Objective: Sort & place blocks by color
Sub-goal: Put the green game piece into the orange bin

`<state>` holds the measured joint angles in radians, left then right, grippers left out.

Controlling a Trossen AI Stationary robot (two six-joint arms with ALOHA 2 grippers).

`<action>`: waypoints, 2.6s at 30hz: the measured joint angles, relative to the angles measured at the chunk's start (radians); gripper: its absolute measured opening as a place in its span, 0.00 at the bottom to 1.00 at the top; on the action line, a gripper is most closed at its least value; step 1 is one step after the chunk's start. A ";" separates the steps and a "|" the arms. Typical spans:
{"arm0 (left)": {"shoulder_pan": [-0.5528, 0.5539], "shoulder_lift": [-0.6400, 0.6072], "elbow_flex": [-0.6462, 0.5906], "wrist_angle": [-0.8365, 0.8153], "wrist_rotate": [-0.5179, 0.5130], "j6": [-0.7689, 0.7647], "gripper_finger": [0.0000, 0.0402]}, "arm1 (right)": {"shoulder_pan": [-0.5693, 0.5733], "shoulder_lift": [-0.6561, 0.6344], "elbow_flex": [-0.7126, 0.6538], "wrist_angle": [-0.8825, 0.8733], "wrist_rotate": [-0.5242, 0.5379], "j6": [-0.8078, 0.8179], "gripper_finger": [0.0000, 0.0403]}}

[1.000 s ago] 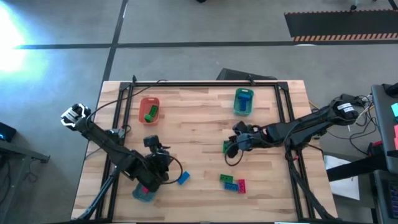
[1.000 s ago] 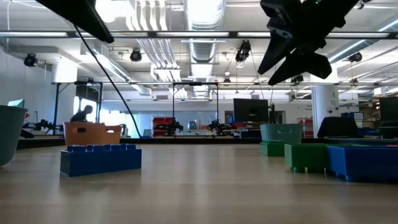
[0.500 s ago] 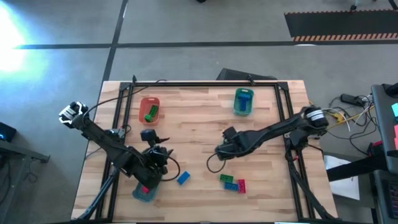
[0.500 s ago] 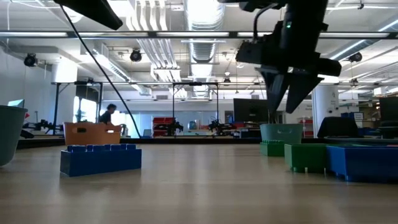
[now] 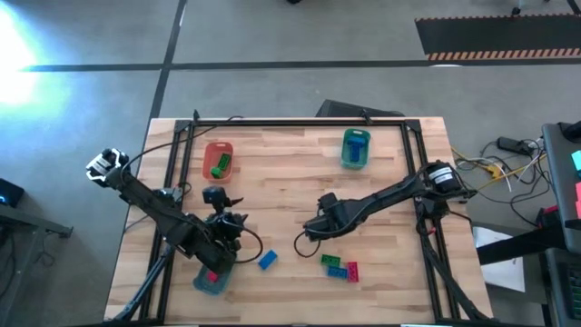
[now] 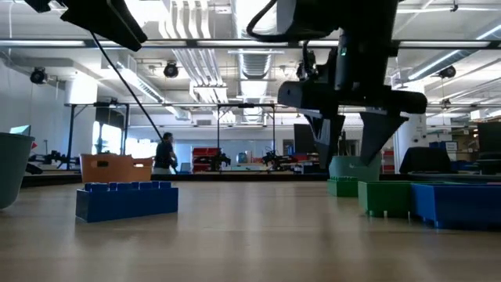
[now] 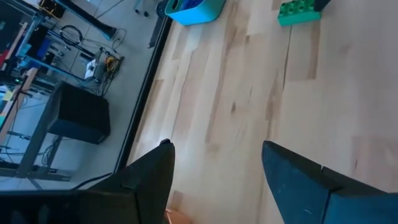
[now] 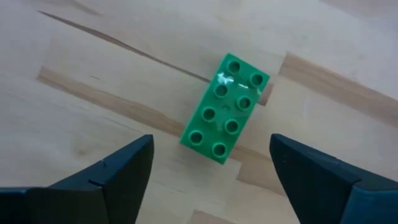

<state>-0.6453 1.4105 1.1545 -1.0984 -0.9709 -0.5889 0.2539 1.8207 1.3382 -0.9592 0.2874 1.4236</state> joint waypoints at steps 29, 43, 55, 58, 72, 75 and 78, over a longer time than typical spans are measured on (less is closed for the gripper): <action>0.000 0.000 -0.001 0.007 -0.014 -0.010 0.56 | 0.003 0.056 -0.039 0.052 0.061 0.001 0.27; 0.000 0.000 -0.078 0.253 0.025 -0.006 0.56 | 0.026 -0.048 -0.042 0.053 0.087 -0.281 0.27; 0.003 -0.003 -0.176 0.661 0.066 0.127 0.56 | 0.095 -0.206 -0.049 0.096 0.299 -0.515 0.27; 0.005 -0.006 -0.214 0.857 0.068 0.248 0.56 | 0.136 -0.241 -0.068 0.199 0.391 -0.633 0.27; 0.106 -0.006 -0.436 1.782 0.307 0.622 0.56 | 0.244 -0.343 -0.397 1.347 0.336 -1.357 0.27; 0.134 -0.006 -0.448 1.826 0.432 0.623 0.56 | 0.238 -0.335 -0.428 1.464 0.303 -1.423 0.27; 0.155 -0.002 -0.447 1.861 0.468 0.622 0.56 | 0.231 -0.332 -0.433 1.507 0.267 -1.470 0.27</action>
<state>-0.4906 1.4085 0.7080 0.7624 -0.5027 0.0327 0.4852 1.4887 0.9056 0.5475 0.5540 -0.0460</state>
